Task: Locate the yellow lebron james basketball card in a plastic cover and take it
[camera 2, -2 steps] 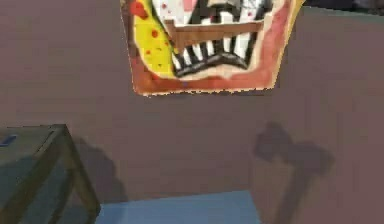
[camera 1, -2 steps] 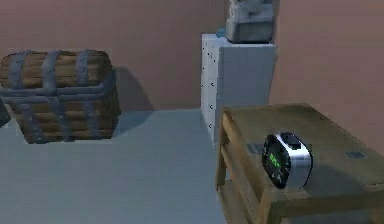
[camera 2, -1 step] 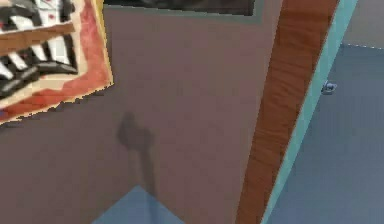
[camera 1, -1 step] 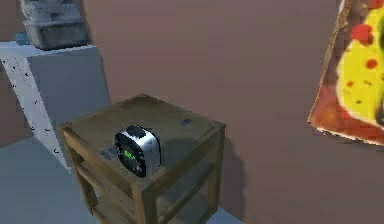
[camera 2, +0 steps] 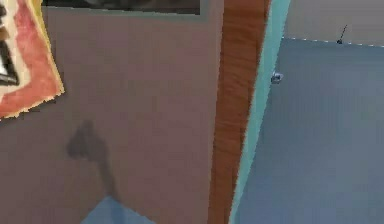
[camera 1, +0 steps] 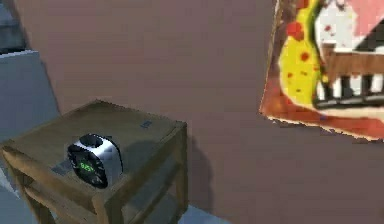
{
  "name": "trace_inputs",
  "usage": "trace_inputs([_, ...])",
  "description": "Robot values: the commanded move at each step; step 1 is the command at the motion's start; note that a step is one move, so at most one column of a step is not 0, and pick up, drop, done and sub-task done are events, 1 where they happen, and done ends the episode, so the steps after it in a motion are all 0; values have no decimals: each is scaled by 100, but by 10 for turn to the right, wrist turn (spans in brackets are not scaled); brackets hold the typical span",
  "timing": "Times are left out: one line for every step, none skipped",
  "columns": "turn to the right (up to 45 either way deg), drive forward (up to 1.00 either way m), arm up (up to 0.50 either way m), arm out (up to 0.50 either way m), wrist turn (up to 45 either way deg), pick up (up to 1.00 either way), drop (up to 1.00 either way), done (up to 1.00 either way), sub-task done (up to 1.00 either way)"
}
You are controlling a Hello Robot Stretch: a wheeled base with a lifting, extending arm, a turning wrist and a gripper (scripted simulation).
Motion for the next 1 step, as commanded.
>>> trace_inputs([0, 75, 0, 0, 0, 0, 0, 0, 0])
